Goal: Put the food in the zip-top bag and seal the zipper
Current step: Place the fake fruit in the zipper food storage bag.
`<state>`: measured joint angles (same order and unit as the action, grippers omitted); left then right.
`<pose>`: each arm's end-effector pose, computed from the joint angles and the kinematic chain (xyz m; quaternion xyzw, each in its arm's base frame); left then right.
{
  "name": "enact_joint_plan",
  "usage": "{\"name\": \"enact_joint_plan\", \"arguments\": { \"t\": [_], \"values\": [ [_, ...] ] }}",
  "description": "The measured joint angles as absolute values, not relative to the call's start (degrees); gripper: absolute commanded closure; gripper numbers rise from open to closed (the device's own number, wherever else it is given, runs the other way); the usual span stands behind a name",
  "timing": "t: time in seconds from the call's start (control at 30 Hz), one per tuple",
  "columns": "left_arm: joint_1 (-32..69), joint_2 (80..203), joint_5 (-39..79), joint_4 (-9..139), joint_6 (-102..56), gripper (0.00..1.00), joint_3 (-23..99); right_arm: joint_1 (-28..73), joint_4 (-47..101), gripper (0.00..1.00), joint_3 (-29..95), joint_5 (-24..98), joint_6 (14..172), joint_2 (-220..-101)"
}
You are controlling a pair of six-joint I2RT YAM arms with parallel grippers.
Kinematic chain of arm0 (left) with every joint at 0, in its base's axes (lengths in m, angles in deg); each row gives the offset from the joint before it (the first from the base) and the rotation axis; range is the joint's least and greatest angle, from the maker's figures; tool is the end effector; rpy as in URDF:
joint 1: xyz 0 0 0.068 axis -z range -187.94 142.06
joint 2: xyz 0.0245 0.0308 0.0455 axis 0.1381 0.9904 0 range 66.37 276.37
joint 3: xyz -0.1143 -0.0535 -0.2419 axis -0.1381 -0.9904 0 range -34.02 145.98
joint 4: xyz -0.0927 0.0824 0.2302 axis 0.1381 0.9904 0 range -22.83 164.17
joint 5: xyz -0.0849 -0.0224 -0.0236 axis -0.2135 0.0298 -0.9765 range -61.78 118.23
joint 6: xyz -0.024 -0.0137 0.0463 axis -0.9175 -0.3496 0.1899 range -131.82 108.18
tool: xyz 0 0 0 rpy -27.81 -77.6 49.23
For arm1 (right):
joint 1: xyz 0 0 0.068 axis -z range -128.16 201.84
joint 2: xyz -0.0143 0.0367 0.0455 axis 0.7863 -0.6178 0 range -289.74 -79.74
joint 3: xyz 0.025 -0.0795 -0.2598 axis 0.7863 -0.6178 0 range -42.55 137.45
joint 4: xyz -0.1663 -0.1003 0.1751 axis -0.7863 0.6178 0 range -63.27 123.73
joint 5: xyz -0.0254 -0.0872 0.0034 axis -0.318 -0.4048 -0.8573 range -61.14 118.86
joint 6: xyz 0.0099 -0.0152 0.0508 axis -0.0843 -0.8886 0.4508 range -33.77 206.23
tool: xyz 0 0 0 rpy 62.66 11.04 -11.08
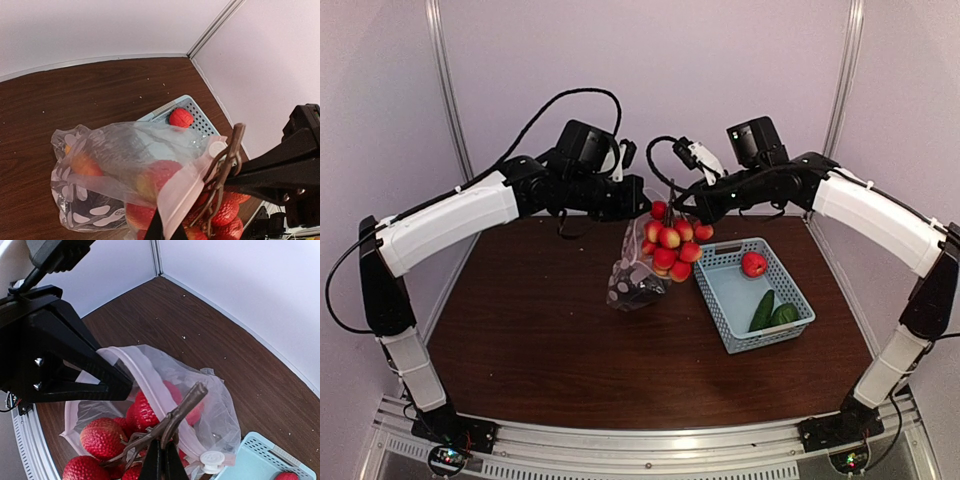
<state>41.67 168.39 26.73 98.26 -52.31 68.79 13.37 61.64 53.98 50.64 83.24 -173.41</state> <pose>0.2674 -0.3158 0.3798 0.0754 0.8640 -0.3602 0.3435 0.2809 0.2402 0.3923 -0.3896 0.7711 0.3024 0.4028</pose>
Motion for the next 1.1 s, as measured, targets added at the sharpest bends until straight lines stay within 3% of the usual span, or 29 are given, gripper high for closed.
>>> {"name": "enact_joint_plan", "arguments": {
  "t": [0.67,0.73,0.83,0.93,1.1],
  "values": [
    [42.0,169.0,26.2,93.6,-56.3,1.0,67.6,9.3,62.1,1.0,51.6,55.1,80.6,-174.0],
    [42.1,169.0,25.9,92.6,-56.3,1.0,66.4,9.2,62.8,0.94,51.6,55.5,80.4,-174.0],
    [42.1,169.0,24.9,91.4,-56.3,1.0,64.4,9.1,64.5,0.93,51.7,55.4,80.0,-173.5],
    [42.1,169.0,23.6,90.7,-56.3,1.0,63.5,9.1,66.6,1.0,53.2,53.0,78.4,-172.8],
    [42.9,167.8,23.2,88.1,-56.5,1.0,61.1,9.1,69.2,1.0,57.5,49.5,76.9,-172.8]
  ]
}}
